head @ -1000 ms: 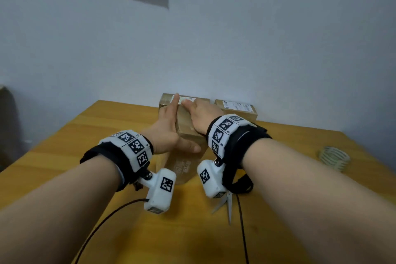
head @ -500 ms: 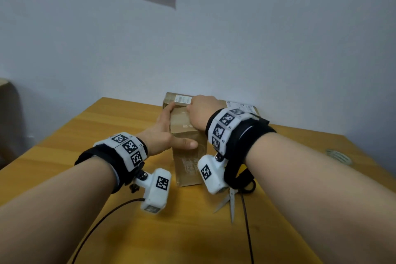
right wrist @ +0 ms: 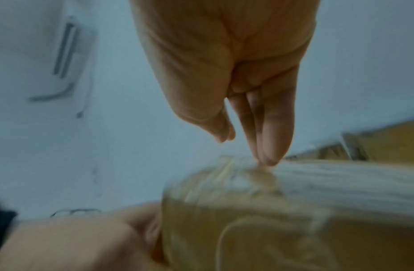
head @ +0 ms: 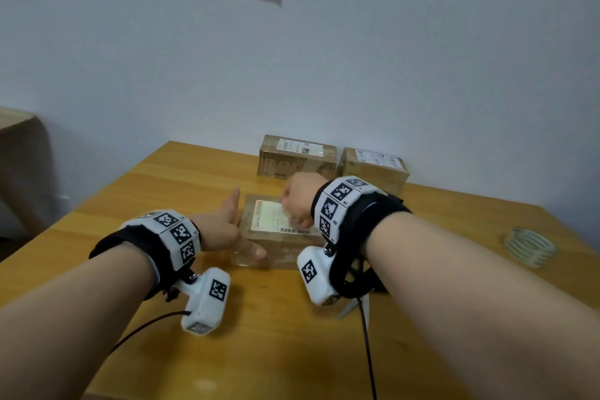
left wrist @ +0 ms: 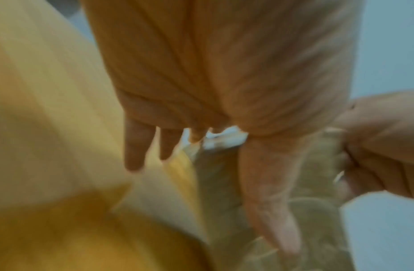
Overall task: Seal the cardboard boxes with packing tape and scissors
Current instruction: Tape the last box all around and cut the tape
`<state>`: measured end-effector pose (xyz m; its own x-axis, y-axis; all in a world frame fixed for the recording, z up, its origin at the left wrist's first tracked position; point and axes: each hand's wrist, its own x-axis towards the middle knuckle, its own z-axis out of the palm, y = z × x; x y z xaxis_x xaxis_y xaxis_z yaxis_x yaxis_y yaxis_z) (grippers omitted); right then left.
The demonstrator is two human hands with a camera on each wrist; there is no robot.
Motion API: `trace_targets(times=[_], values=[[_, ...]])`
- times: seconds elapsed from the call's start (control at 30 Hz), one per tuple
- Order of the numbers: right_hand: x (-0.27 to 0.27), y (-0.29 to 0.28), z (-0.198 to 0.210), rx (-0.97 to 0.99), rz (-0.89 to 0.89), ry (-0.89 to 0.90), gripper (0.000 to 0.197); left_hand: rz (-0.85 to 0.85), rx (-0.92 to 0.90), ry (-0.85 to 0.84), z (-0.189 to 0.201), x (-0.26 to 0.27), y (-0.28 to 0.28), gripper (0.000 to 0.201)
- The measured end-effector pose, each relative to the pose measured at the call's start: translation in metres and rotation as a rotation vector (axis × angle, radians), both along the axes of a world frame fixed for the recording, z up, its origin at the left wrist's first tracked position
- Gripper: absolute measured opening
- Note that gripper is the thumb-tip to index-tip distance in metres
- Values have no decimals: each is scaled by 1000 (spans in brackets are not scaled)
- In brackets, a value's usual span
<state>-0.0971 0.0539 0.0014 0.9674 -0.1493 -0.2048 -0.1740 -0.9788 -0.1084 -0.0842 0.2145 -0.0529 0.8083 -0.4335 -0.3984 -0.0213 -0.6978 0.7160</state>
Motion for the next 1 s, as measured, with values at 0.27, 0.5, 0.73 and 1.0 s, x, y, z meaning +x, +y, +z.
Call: trace_targets(times=[0.27, 0.5, 0.73, 1.0], values=[[16, 10, -18, 104, -202, -130, 34, -141, 31, -123, 0, 13, -5, 154], [32, 33, -69, 77, -191, -145, 51, -181, 109, -241, -11, 25, -17, 134], [35, 4, -66, 197, -158, -2, 65, -169, 99, -195, -10, 28, -16, 155], [15, -37, -67, 155, -375, -53, 80, -159, 110, -189, -11, 28, -17, 158]])
